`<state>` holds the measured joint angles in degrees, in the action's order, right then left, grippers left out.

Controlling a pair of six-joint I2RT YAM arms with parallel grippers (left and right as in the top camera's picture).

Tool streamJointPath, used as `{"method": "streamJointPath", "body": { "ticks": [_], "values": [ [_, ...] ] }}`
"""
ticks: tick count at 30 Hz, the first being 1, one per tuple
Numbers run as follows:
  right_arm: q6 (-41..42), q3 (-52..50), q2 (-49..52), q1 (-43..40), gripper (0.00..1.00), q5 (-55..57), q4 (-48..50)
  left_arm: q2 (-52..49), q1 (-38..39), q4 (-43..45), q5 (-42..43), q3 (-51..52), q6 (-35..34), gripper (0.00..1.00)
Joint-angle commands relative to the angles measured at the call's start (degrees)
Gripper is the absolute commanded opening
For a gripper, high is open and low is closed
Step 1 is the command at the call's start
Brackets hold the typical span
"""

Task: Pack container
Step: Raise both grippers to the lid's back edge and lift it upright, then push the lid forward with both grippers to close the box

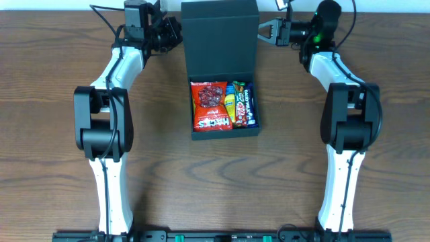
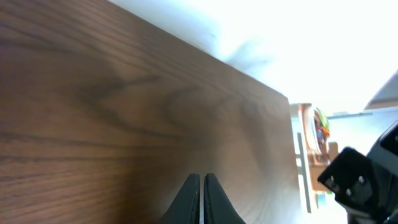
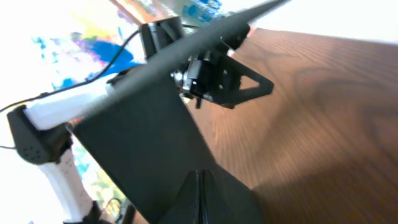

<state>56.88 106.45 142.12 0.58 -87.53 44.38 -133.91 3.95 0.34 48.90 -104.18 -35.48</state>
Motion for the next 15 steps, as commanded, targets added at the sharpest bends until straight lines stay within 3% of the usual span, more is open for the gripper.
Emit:
{"method": "streamJointPath", "body": {
  "ticks": [1, 8, 15],
  "values": [
    [12.57, 0.59, 0.28, -0.17, 0.01, -1.88, 4.39, 5.20, -0.17, 0.35, 4.39, -1.33, 4.15, 0.06],
    [31.63, 0.59, 0.28, -0.17, 0.02, -1.86, 22.29, 12.22, -0.17, -5.90, 5.18, -1.33, 15.06, 0.05],
    [43.85, 0.59, 0.26, -0.13, 0.01, -1.86, 29.73, 16.61, -0.17, -15.89, 5.16, -1.33, 26.14, 0.06]
  ]
}}
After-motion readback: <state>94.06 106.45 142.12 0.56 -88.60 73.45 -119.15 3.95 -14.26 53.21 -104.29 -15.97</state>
